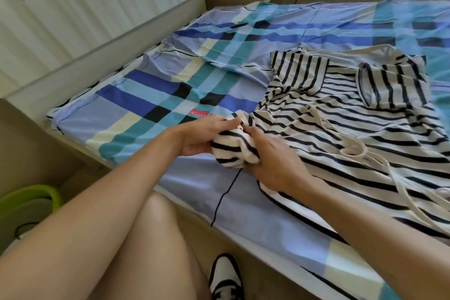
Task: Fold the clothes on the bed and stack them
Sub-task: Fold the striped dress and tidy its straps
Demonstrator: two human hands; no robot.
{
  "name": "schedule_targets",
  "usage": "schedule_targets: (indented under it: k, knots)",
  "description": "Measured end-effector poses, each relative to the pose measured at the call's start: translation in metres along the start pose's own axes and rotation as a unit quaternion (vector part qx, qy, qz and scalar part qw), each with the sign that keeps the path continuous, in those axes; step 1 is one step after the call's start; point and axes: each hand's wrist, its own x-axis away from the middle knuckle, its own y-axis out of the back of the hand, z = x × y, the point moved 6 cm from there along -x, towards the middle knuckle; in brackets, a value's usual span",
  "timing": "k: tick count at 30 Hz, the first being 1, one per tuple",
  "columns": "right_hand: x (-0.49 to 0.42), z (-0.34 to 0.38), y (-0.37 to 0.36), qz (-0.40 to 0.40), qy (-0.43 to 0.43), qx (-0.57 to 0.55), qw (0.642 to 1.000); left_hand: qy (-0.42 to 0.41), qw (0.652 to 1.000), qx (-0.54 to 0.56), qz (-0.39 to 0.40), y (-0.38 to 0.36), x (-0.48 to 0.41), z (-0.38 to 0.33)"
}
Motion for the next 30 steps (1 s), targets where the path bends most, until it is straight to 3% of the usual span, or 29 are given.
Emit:
schedule_targets:
  k: [2, 4, 7, 10, 13, 16, 20, 23, 25, 28, 30]
  knots:
    - [-0.010, -0.010, 0.013, -0.037, -0.012, -0.094, 0.995, 0.007, 0.999, 0.009, 0.032, 0.001, 0.004, 0.001]
    - [-0.019, -0.016, 0.025, -0.020, -0.017, -0.166, 0.986, 0.008, 0.998, 0.011, 0.054, 0.006, 0.009, 0.001]
    - [-0.024, -0.015, 0.044, -0.010, -0.010, -0.192, 0.981, -0.004, 0.997, -0.013, 0.078, 0.014, 0.014, 0.002]
    - [-0.027, -0.013, 0.061, -0.052, -0.024, -0.172, 0.983, -0.027, 0.999, -0.031, 0.034, 0.027, 0.010, 0.001]
    - [-0.028, -0.014, 0.071, -0.079, -0.060, -0.230, 0.968, -0.055, 0.994, 0.094, -0.016, 0.036, 0.011, -0.008]
    - [-0.025, -0.014, 0.072, -0.067, -0.092, -0.273, 0.955, -0.077, 0.978, 0.191, -0.015, 0.035, 0.016, -0.016]
    - [-0.010, -0.013, 0.065, -0.030, -0.127, -0.194, 0.972, -0.091, 0.971, 0.222, 0.016, 0.030, 0.020, -0.016]
    - [0.010, 0.007, 0.066, -0.153, -0.026, -0.072, 0.985, -0.083, 0.970, 0.228, 0.006, 0.022, 0.020, -0.018]
    - [0.022, 0.021, 0.047, -0.133, 0.023, 0.009, 0.991, -0.080, 0.963, 0.258, -0.001, 0.019, 0.019, -0.022]
    - [0.030, 0.008, 0.013, -0.048, -0.038, 0.125, 0.990, -0.086, 0.965, 0.244, -0.027, 0.020, 0.017, -0.025]
    - [0.028, -0.008, 0.014, -0.069, -0.080, 0.129, 0.986, -0.087, 0.982, 0.140, -0.089, 0.028, 0.013, -0.023]
